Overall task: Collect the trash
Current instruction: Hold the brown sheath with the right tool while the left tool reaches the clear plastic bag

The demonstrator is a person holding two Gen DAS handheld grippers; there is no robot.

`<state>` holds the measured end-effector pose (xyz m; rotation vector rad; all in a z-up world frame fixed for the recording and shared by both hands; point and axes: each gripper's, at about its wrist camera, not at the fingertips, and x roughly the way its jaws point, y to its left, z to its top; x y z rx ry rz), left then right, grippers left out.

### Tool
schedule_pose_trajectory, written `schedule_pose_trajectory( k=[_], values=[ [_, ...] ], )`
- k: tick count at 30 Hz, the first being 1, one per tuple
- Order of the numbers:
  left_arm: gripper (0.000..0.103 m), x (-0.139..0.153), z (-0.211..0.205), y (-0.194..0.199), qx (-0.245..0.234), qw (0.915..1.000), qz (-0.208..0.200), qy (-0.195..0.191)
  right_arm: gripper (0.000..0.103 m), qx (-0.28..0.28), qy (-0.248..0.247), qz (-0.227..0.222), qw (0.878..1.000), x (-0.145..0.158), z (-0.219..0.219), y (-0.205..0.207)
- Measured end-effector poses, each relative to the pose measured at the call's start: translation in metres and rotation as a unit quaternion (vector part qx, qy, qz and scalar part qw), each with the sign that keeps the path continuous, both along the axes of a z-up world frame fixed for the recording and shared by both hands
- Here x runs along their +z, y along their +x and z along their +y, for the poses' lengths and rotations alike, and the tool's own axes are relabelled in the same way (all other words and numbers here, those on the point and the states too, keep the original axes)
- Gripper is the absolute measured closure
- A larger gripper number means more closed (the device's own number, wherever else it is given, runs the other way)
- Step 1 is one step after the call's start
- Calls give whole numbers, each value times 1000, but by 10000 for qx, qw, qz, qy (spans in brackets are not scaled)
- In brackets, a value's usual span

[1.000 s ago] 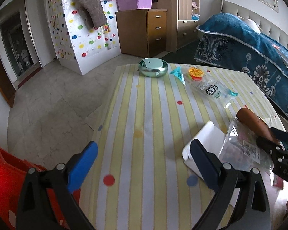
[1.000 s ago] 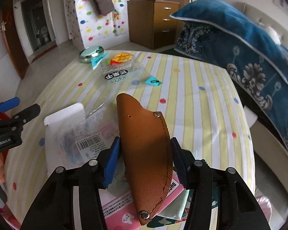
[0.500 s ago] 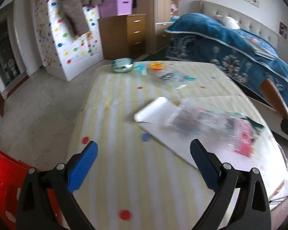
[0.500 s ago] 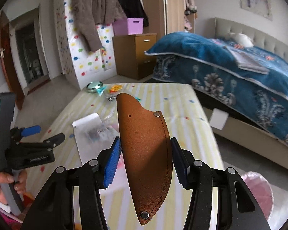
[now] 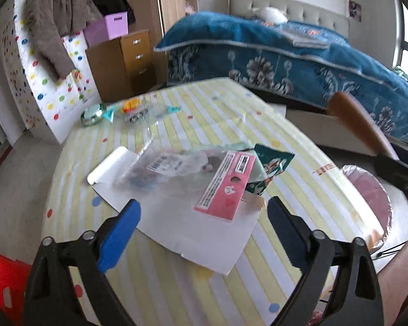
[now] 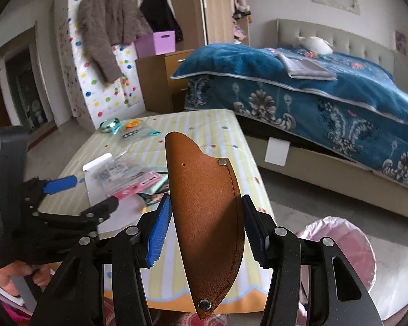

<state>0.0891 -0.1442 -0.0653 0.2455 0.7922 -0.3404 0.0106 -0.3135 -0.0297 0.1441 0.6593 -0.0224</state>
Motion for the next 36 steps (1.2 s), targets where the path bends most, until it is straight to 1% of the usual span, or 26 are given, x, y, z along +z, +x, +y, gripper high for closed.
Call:
schedule_pose_trajectory(
  k=[2,3,8,9,10,12,13,16,18,22,25,26,27,28,29,30,34,36],
  values=[
    [16,-4,-3,3,83,9999,109,29,51,-39,73,25,10000,-3,-9,-2],
    [16,-5,-1,3,144,9997,180,-32,51,-47,87,23,9999,-4,-10,-4],
    [17,1,16,-1,438,9968,303,-598,51,-70,191,17,9998,-10,-19,-6],
    [18,3,18,-1,474,9960,324,-683,51,-66,202,15,9998,-11,-19,-6],
    [22,4,20,0,515,9954,343,-736,51,-60,213,15,9998,-12,-20,-5],
    [27,4,22,5,662,9943,391,-741,51,-30,242,16,9997,-13,-20,-4],
    [28,4,23,7,696,9938,429,-755,51,-23,244,15,9997,-14,-21,-3],
    [31,-2,25,15,792,9898,728,-939,51,6,203,7,9998,-15,-19,-3],
    [34,-7,24,19,766,9876,892,-1039,51,4,203,12,9998,-15,-19,-3],
    [38,-17,17,30,758,9849,1091,-1110,51,1,197,37,9998,-17,-17,-2],
    [51,-22,18,39,838,9808,1204,-1283,51,0,177,69,9998,-17,-17,-2],
    [61,-22,18,40,860,9802,1208,-1310,51,-4,166,79,9998,-17,-16,-2],
    [74,-22,19,42,863,9790,1235,-1372,51,-6,164,81,9998,-16,-16,-1],
    [81,-21,20,43,835,9773,1274,-1474,51,-7,156,79,9998,-15,-15,-2],
    [97,-20,22,43,803,9755,1288,-1593,51,-9,146,70,9999,-13,-14,-4],
    [103,-17,25,42,781,9758,1222,-1634,51,-10,144,63,9999,-13,-14,-4],
    [103,8,32,23,575,9813,675,-1710,51,-15,125,-9,9999,-9,-11,-11],
    [103,21,34,14,482,9829,483,-1708,51,-4,114,-61,9999,-5,-7,-17]
  ],
)
